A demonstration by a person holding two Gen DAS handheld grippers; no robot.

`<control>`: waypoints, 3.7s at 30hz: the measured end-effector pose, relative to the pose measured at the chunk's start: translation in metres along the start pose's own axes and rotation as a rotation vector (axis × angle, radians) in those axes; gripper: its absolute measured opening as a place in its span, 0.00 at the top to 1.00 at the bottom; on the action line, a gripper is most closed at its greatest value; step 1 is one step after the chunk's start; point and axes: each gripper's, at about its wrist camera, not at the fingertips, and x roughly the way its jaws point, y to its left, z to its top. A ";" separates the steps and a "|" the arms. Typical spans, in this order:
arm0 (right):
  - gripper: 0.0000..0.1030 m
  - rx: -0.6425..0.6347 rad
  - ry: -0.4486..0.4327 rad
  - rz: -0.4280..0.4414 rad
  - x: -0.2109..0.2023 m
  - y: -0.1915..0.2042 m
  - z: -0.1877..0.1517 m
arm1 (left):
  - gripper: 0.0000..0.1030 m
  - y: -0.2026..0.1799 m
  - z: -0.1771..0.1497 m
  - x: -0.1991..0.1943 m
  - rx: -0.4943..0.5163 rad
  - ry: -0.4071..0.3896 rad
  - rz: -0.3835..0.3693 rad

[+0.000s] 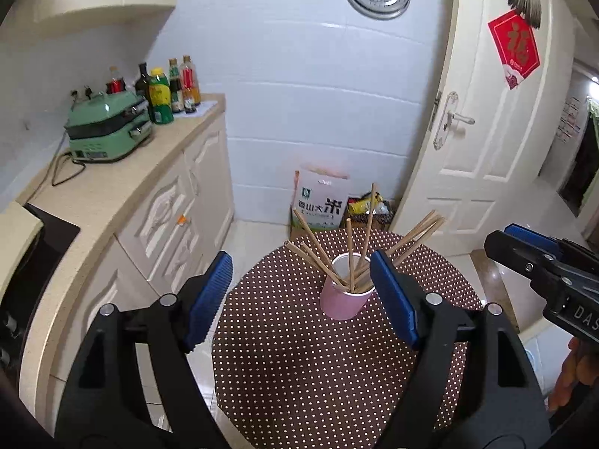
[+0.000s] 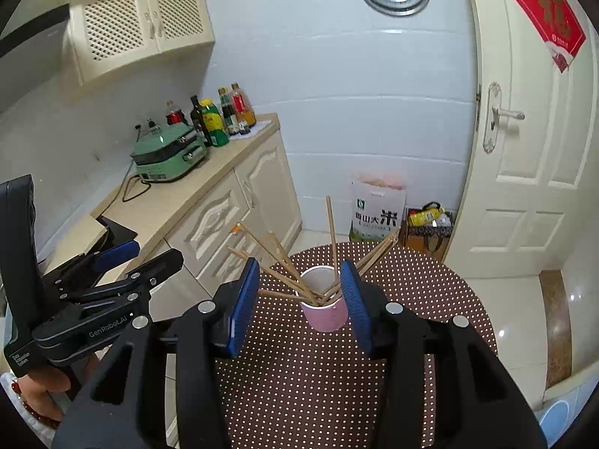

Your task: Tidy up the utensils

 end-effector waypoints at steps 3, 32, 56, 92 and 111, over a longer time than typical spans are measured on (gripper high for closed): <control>0.52 -0.031 -0.031 0.019 -0.021 -0.003 -0.004 | 0.23 -0.010 -0.004 -0.023 -0.002 -0.038 0.031; 0.13 -0.197 -0.337 0.062 -0.202 -0.037 -0.059 | 0.07 -0.123 -0.059 -0.207 -0.016 -0.311 0.204; 0.12 -0.217 -0.369 0.077 -0.217 -0.039 -0.070 | 0.07 -0.140 -0.067 -0.229 0.020 -0.372 0.234; 0.10 -0.193 -0.356 0.090 -0.209 -0.050 -0.062 | 0.06 -0.146 -0.055 -0.215 0.026 -0.355 0.257; 0.09 -0.180 -0.351 0.090 -0.205 -0.055 -0.059 | 0.06 -0.154 -0.054 -0.210 0.039 -0.363 0.273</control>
